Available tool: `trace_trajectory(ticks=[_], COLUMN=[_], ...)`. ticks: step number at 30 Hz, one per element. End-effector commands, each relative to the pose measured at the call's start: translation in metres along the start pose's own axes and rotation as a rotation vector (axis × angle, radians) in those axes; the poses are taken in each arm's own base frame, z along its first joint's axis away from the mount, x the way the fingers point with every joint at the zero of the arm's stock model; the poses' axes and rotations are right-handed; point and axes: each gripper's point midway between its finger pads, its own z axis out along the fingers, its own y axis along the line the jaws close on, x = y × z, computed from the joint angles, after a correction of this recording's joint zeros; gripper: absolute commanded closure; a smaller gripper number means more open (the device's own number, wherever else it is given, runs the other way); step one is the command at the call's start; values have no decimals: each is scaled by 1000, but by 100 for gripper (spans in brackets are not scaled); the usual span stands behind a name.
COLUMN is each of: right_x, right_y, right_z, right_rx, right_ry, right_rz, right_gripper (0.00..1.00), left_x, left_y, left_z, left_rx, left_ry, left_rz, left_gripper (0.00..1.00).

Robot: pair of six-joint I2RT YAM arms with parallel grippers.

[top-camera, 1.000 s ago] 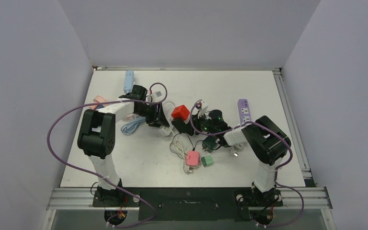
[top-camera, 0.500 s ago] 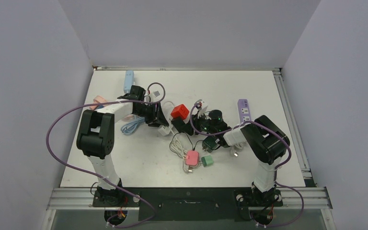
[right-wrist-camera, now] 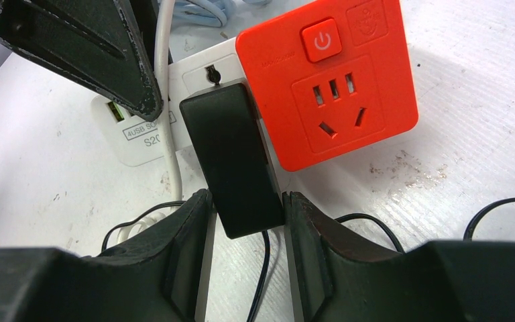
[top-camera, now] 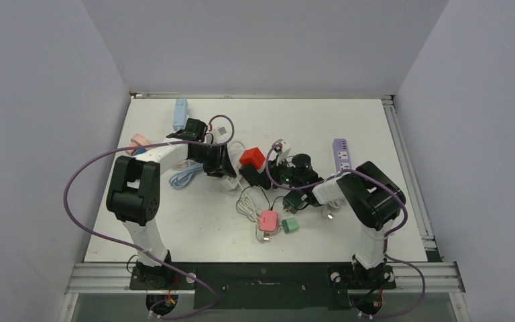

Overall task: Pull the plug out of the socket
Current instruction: Remove the plug from the socket.

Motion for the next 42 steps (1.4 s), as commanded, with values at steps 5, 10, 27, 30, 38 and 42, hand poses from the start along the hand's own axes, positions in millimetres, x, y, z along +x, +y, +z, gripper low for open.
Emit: trace_trajectory(ticks=[5,10,27,30,38,42], right_x=[-36,-27,-16,-20,-29,-30], right_y=[24,18,10,12,17,17], right_z=[-3,3,10,8,2,1], right_rx=[-88,-79,-65,-66,-77,-79], right_ry=[-104,-82,-52,-63,-89,-93], right_rz=[-36,-23,-4,-6,-7,-6], right_gripper=[95,95,95,95,95,95], left_x=[-23,-27,-35,-36,-33,-33], left_y=[5,-8,-3,11,24,23], left_z=[-14,-18,-29,-32,-32,-31], left_rx=[-60,60,66,-38,-172,-172], left_ry=[-91,-106,-154,-163,-155,-152], left_rz=[26,-20,-41,-15,29,31], left_gripper=[100,100,100,100,100,100])
